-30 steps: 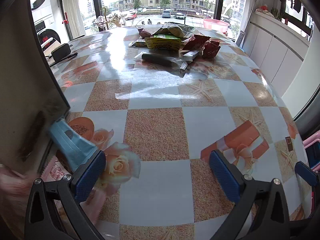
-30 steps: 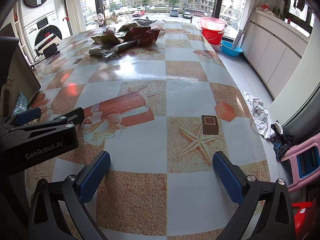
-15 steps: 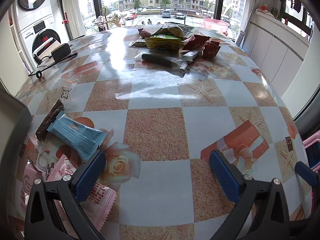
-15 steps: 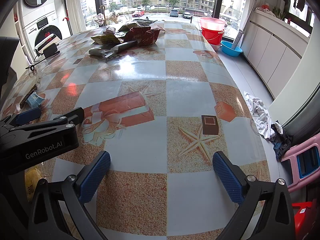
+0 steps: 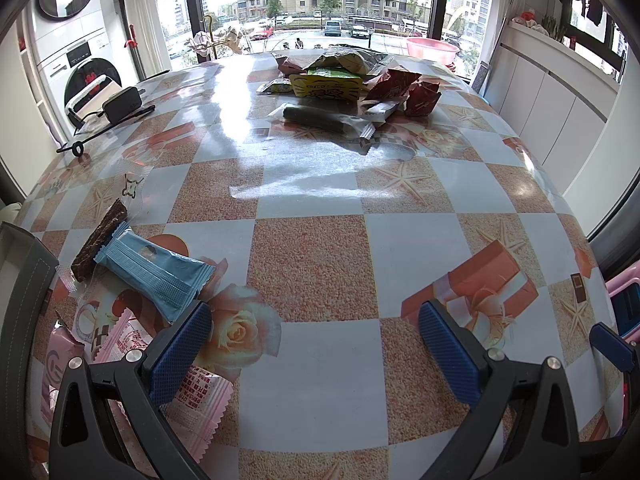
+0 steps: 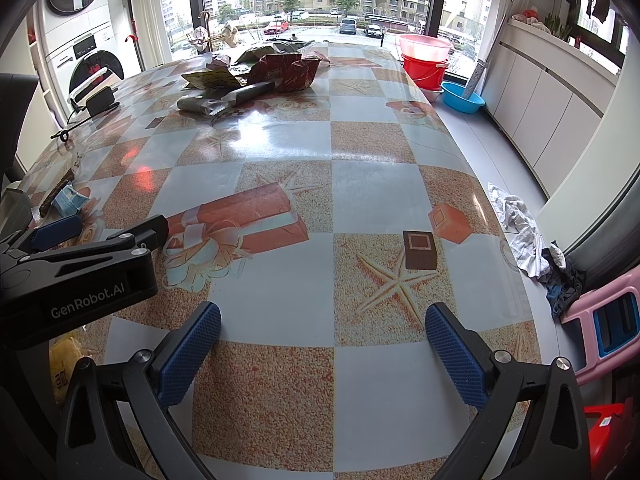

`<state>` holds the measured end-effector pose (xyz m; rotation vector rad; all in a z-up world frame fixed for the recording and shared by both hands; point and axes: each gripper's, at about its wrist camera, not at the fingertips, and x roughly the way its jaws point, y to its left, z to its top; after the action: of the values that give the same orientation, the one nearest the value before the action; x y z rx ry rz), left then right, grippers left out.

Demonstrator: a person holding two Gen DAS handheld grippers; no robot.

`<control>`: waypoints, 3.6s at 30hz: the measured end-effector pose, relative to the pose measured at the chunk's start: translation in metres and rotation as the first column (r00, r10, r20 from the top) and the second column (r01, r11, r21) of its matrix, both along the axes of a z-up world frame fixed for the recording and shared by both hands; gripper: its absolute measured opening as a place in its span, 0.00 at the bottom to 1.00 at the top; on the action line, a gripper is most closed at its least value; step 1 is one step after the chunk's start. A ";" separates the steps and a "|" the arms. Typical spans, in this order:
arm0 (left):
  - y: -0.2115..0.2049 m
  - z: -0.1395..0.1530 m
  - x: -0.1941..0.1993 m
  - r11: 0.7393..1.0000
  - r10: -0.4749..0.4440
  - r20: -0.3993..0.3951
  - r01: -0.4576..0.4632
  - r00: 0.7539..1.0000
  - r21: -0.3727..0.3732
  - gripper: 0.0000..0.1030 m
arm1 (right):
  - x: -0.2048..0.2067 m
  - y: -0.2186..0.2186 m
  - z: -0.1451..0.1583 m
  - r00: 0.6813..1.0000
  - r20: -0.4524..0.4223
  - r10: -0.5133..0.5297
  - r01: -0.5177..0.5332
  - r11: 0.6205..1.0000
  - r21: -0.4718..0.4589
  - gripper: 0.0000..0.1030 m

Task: Organize snacks

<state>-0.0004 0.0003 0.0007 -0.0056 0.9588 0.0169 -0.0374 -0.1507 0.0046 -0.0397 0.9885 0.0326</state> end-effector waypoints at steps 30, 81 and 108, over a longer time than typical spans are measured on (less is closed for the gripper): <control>0.031 0.065 -0.040 0.980 -0.150 -0.124 0.164 0.981 0.111 1.00 | 0.000 0.000 0.000 1.000 -0.001 0.000 0.000 1.000 0.001 1.00; 0.102 0.013 -0.080 0.954 -0.275 -0.171 0.291 0.946 0.076 0.80 | -0.020 0.056 0.005 0.954 -0.296 0.046 -0.040 0.999 0.027 0.99; 0.148 0.043 -0.069 0.983 -0.132 -0.163 0.108 0.978 -0.148 0.43 | -0.038 0.069 0.059 0.974 -0.143 0.178 -0.137 0.956 0.260 0.37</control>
<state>-0.0696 0.1480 0.0434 -0.0754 1.1301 -0.1632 -0.0758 -0.0813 0.0635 0.1164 1.1390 0.3110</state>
